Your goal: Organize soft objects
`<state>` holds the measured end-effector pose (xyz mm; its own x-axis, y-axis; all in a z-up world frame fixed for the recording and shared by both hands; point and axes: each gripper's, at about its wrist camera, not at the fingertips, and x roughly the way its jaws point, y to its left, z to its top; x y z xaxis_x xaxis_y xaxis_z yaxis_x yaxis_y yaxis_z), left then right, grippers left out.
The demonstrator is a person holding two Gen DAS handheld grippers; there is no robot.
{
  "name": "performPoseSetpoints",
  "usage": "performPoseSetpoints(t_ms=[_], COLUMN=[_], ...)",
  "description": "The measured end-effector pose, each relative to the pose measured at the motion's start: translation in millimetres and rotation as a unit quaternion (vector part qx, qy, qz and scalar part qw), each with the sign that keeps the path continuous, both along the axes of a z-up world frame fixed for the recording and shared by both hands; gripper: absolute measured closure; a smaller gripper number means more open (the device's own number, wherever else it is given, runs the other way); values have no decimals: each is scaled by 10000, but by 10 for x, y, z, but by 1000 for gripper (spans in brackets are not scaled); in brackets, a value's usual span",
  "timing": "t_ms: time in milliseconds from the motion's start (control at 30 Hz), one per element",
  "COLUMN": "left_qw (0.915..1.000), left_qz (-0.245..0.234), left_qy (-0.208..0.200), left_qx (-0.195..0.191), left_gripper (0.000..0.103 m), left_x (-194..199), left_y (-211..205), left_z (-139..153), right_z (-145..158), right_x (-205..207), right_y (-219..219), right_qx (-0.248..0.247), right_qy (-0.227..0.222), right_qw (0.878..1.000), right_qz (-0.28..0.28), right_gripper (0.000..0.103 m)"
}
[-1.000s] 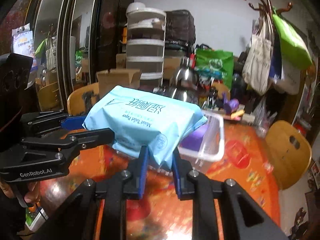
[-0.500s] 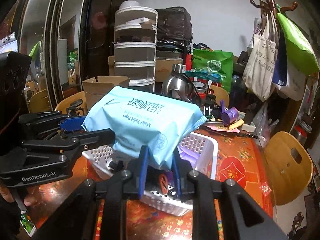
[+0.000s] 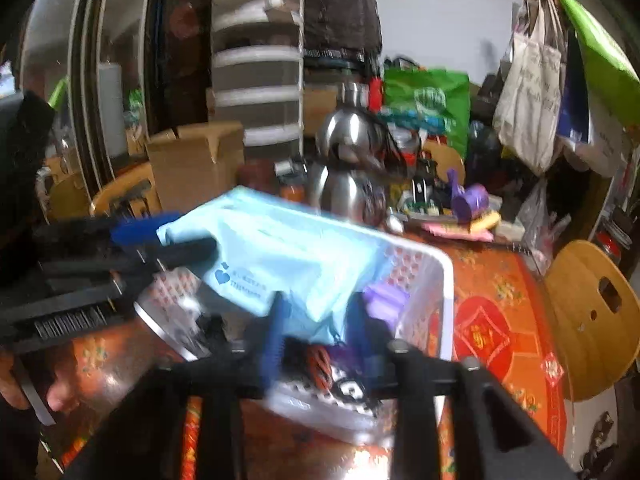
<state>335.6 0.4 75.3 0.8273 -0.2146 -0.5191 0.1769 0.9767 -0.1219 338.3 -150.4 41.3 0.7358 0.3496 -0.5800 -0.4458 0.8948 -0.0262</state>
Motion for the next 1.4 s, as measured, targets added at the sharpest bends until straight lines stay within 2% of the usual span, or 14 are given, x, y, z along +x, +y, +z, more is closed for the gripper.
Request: performPoseSetpoints(t_ms=[33,67,167,367,767,833,867,933,1000,1100,1267,1400], left_qw=[9999,9998,9995,9996,9995,9996,9996,9995,9990,9990,9979,9968], left_qz=[86,164,249,213,192,207,229,292,380,333,439,641], left_qy=[8,30,61,183,236,209,170,56,-124,-268,-459,-430], left_qx=[-75,-149,-191,-55,-28,10,45,128,174,98,153,206], left_gripper=[33,32,31,31,31,28,25,12,3,0,0,0], left_x=[18,37,74,105,-95,-159,-210,-341,-510,-748,-1193,-1538], left_y=[55,116,229,245,225,219,214,185,184,191,212,248], left_z=[-29,-57,-122,-241,-305,-294,-284,-243,-187,-105,29,73], right_z=[-34,-55,-82,-90,-93,-88,-82,-69,-38,10,84,71], right_x=[-1,-7,31,43,-36,-100,-140,-239,-386,-629,-1085,-1477], right_y=[-11,-36,-139,-204,-238,-248,-245,-251,-272,-297,-343,-403], right_qx=[-56,-69,144,195,368,391,383,347,405,371,246,265], right_qy=[-16,-59,74,86,164,174,153,126,14,-113,-411,-434], right_qw=[10000,9999,9998,9995,9990,9989,9990,9990,9988,9988,9981,9978], right_qz=[-56,-113,-121,-219,-190,-185,-191,-245,-256,-303,-378,-418], right_gripper=[34,31,31,29,29,29,29,14,9,3,2,1])
